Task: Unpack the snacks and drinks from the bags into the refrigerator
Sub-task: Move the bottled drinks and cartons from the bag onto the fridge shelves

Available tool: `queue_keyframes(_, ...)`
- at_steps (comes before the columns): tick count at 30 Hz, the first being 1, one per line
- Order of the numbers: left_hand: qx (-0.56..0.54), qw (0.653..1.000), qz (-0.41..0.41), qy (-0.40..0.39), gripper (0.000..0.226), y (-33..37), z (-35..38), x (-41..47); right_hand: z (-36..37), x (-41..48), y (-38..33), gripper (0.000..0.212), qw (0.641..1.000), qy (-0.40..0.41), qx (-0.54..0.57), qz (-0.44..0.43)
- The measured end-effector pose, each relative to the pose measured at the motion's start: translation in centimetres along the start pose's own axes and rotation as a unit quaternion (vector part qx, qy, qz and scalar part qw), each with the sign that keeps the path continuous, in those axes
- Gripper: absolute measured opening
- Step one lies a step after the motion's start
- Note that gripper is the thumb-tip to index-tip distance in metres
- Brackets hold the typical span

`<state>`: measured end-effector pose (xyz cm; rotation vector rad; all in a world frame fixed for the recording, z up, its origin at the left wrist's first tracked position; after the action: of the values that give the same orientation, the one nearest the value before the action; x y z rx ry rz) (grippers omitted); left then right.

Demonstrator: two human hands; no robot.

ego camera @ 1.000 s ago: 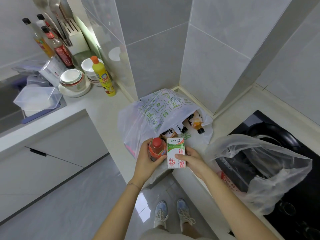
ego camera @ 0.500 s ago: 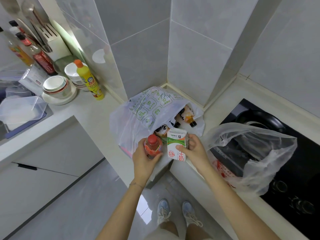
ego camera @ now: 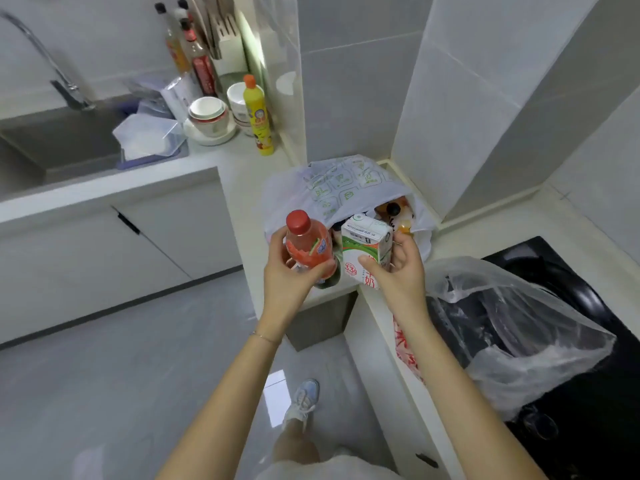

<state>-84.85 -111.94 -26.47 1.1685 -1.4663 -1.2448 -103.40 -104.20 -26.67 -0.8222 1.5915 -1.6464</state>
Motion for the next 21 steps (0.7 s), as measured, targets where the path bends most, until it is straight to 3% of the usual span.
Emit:
queue_keyframes(11,0.054,0.975,-0.016,0.213,0.077,4.4,-10.2,-15.5,7.1,-9.4,-2.0,0.044,0.968,-0.250,0.013,0.011)
queue_keyframes(21,0.081,0.905,-0.025,0.416,0.073,6.6,-23.5,-33.3,19.4,-23.6,-6.2,0.035,0.874,-0.486,-0.009,-0.014)
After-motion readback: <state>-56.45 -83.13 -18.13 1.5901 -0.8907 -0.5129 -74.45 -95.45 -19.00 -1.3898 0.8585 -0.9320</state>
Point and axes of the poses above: each hand's wrist, its own x-axis towards the middle knuckle, its own z-axis out of the palm, y = z × x, the point moved 7 cm from there along x, towards the middle knuckle, and after that the axes turned 1 degree about -x, right-handed, at the moved point
